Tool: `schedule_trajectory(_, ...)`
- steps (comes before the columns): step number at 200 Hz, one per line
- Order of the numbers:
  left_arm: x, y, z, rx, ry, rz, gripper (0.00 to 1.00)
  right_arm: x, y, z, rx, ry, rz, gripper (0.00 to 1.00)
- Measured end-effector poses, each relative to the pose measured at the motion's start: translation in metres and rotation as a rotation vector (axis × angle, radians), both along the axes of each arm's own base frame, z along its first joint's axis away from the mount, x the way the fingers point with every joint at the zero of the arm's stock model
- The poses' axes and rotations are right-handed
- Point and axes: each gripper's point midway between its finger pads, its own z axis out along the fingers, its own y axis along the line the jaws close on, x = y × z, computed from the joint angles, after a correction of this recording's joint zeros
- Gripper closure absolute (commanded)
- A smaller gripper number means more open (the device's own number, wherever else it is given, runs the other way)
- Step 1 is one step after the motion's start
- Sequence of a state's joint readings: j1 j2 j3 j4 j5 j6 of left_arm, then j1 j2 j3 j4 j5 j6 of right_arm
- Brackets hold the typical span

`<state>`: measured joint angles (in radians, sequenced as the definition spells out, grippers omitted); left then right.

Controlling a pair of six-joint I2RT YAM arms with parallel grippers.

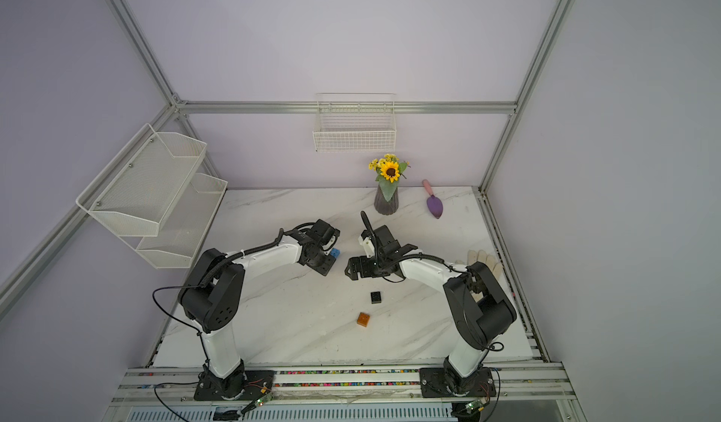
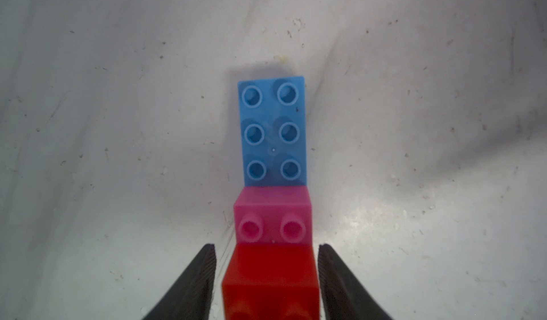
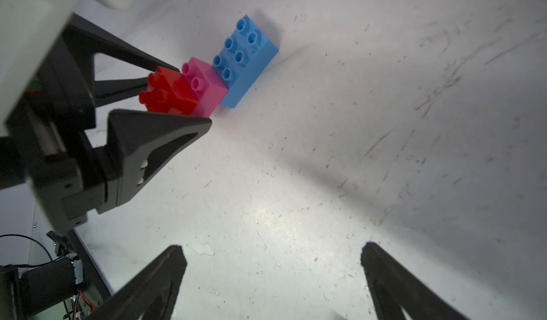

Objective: Assemble the letter v with lego
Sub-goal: Adjust the lego brick at the center of the board.

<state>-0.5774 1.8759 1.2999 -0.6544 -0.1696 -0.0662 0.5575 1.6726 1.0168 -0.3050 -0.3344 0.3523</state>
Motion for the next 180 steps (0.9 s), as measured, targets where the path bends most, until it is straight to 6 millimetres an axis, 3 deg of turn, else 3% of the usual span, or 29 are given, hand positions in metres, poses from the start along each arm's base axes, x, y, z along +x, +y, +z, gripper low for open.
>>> schedule_trajectory(58,0.008,0.012,0.007,0.063,-0.040,0.028,0.36,-0.010,-0.034,0.008,-0.111,-0.046,-0.081,0.06)
schedule_trajectory(106,0.024,0.031,0.012,0.092,-0.086,0.083,0.34,-0.050,-0.052,-0.008,-0.220,0.005,-0.096,0.09)
schedule_trajectory(146,0.045,0.038,0.019,0.092,-0.130,0.125,0.34,-0.084,-0.044,0.000,-0.234,-0.008,-0.064,0.11)
schedule_trajectory(180,0.056,0.042,0.019,0.084,-0.149,0.145,0.34,-0.117,-0.018,0.011,-0.226,-0.048,0.036,0.11)
